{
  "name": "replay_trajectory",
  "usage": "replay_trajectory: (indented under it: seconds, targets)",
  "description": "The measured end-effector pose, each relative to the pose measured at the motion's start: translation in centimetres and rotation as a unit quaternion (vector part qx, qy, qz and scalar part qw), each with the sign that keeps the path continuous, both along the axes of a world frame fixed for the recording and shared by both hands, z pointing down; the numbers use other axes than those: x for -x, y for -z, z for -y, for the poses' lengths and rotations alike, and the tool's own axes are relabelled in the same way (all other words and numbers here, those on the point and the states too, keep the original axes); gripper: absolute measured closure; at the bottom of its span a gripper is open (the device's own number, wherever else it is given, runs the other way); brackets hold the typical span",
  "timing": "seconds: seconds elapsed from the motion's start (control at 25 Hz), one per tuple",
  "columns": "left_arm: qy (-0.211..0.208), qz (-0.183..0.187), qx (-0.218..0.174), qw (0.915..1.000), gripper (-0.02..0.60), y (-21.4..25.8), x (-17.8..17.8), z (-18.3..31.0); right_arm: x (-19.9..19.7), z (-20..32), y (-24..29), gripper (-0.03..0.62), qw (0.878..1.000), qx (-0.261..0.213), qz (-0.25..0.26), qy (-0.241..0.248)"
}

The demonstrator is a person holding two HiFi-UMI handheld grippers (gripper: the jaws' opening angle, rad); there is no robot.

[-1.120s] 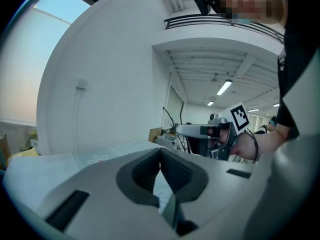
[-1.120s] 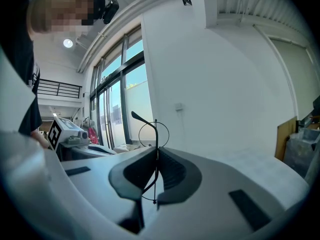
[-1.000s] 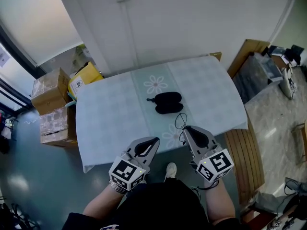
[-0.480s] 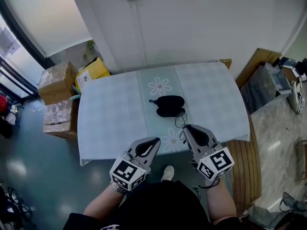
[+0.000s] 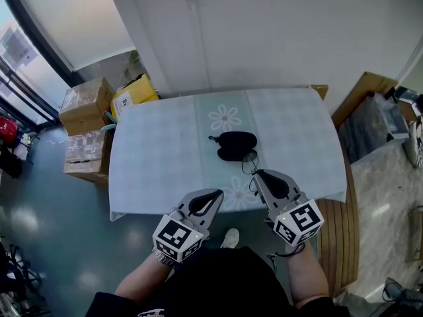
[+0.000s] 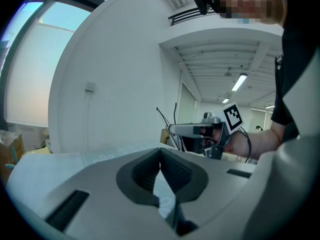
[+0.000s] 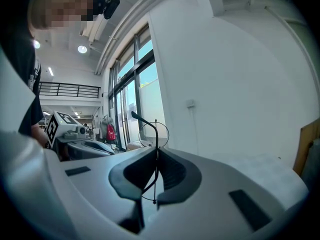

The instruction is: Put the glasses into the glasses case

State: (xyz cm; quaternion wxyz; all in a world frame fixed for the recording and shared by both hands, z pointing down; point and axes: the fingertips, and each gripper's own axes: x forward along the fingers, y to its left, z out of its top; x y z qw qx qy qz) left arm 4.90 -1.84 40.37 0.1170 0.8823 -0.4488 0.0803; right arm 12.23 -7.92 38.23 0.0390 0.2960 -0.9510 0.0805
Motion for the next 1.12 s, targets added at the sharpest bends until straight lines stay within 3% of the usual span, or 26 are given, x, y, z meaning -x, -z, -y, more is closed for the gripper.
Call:
replay_trajectory:
  seconds: [1.12]
  targets:
    - [-0.011, 0.011, 0.013, 0.9998, 0.554, -0.6, -1.6, 2.0, 0.1, 2.8, -1.5, 0.562, 0.998, -0.013, -0.045, 0.044]
